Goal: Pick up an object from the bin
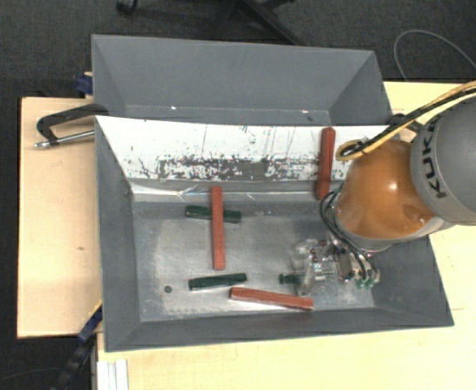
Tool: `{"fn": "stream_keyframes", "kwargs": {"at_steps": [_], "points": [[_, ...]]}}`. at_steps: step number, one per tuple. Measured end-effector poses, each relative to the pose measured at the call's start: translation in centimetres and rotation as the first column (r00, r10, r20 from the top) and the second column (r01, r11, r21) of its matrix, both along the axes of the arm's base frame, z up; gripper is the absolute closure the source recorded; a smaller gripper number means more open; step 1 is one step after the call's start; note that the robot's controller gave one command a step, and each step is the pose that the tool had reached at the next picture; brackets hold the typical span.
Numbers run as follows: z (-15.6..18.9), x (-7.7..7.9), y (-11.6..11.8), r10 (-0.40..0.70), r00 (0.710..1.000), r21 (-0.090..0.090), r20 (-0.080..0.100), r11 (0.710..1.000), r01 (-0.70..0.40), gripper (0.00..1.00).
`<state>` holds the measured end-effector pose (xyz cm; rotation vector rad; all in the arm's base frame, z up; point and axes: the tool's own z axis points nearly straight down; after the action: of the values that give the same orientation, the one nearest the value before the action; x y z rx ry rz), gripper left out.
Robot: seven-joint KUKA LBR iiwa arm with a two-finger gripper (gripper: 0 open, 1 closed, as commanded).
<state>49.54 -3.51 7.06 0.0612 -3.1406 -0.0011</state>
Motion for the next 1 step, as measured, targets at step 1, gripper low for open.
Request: {"fn": "stream_keyframes", "kwargs": {"at_steps": [1], "points": [[0.0, 0.0, 0.0, 0.0, 1.0, 0.0, 0.0, 1.0, 0.0, 1.0]]}}
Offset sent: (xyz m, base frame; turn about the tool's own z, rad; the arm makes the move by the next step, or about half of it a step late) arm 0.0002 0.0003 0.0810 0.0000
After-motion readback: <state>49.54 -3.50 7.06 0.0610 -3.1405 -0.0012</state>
